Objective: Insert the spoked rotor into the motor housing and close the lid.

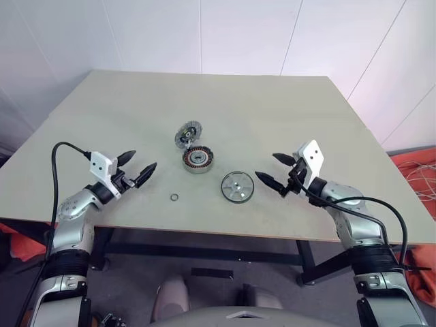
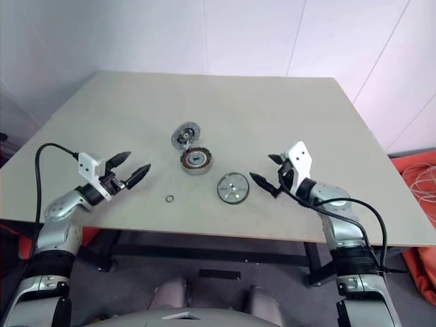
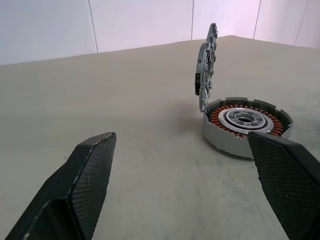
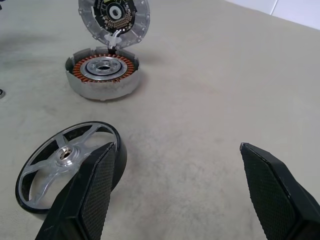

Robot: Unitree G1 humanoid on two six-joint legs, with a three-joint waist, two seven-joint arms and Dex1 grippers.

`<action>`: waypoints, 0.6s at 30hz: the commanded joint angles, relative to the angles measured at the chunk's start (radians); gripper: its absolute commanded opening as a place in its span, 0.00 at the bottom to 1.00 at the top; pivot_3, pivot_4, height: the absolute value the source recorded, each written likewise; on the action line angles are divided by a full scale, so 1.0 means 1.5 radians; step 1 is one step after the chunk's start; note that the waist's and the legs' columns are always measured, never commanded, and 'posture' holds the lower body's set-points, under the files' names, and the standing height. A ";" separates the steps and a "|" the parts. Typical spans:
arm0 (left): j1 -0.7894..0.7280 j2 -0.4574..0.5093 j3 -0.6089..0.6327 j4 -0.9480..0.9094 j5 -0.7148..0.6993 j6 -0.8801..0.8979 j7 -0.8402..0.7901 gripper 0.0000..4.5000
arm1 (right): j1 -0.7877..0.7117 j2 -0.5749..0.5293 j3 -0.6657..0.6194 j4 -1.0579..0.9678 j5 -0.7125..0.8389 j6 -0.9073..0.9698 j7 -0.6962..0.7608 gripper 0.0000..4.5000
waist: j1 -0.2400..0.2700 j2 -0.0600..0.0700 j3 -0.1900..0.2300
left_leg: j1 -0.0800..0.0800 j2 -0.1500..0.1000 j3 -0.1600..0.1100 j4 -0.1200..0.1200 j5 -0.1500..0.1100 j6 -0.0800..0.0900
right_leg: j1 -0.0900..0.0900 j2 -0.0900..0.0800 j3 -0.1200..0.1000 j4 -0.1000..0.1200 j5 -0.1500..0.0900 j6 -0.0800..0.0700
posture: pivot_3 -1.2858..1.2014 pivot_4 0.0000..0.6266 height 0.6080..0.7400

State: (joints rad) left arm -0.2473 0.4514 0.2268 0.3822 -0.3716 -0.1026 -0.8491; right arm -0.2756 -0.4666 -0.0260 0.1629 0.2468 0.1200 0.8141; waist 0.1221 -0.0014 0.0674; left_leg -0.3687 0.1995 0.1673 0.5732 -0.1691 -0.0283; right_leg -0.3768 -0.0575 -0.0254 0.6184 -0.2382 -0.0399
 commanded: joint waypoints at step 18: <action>-0.010 0.002 0.000 -0.019 -0.002 -0.008 -0.003 1.00 | -0.042 -0.039 0.040 -0.098 -0.005 0.181 0.010 1.00 | 0.001 0.000 0.000 | 0.000 0.000 0.000 0.000 0.000 0.000 | 0.000 0.000 0.000 0.000 0.000 0.000 | 0.52 0.00 1.00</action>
State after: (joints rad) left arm -0.2474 0.4508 0.2259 0.3822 -0.3717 -0.1026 -0.8507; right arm -0.3028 -0.5067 0.0294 0.0852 0.2342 0.3347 0.8346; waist 0.1237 -0.0014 0.0674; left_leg -0.3686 0.1996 0.1672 0.5735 -0.1691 -0.0283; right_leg -0.3766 -0.0574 -0.0254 0.6189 -0.2381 -0.0400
